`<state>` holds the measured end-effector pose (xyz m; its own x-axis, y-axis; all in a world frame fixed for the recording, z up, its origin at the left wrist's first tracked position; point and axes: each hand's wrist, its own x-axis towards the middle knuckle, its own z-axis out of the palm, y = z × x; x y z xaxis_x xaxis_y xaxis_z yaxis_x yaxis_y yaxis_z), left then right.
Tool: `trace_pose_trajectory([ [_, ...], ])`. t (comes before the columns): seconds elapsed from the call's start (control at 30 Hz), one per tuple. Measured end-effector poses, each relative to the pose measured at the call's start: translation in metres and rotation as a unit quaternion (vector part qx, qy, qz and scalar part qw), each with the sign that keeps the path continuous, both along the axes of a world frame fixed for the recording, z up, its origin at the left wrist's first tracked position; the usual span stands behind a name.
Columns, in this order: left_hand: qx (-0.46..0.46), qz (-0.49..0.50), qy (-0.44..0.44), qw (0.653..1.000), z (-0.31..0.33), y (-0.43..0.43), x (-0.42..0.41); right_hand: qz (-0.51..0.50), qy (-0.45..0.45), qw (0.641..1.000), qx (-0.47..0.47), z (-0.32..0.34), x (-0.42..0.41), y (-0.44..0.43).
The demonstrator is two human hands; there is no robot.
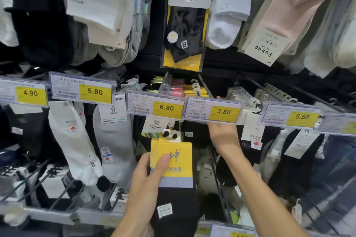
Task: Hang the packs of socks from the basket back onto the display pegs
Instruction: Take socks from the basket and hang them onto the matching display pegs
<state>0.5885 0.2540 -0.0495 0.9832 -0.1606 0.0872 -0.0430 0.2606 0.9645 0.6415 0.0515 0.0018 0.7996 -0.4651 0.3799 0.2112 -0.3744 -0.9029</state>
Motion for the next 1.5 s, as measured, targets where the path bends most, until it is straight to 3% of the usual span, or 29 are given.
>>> trace_pose_trajectory([
  [0.13, 0.024, 0.011, -0.016, 1.000, -0.001, -0.001, -0.001, 0.013, -0.069, 0.998, -0.001, -0.026, -0.059, 0.032],
  [0.33, 0.021, 0.001, -0.038, 0.999, -0.004, -0.002, -0.002, 0.126, -0.010, 0.992, 0.024, -0.042, -0.099, 0.059],
  [0.5, -0.019, -0.047, -0.025, 0.998, -0.004, 0.000, -0.001, 0.143, -0.018, 0.988, 0.053, -0.043, -0.101, 0.043],
  [0.87, -0.024, -0.022, -0.052, 0.998, -0.008, 0.000, 0.004, 0.225, 0.021, 0.965, 0.130, -0.045, -0.107, 0.034],
  [1.07, -0.026, 0.012, -0.060, 0.998, -0.008, 0.001, 0.003, 0.152, -0.038, 0.958, 0.242, -0.032, -0.095, 0.014],
  [1.23, -0.051, 0.007, -0.040, 0.998, -0.005, 0.003, 0.007, 0.026, -0.046, 0.995, 0.089, -0.012, -0.067, -0.005],
  [1.33, -0.055, 0.004, -0.037, 0.998, -0.005, 0.001, 0.008, 0.035, -0.032, 0.999, 0.007, 0.000, -0.047, -0.003],
  [1.5, -0.049, -0.002, -0.029, 0.998, -0.004, -0.003, 0.009, 0.036, -0.005, 0.999, -0.001, 0.001, -0.016, 0.000],
])
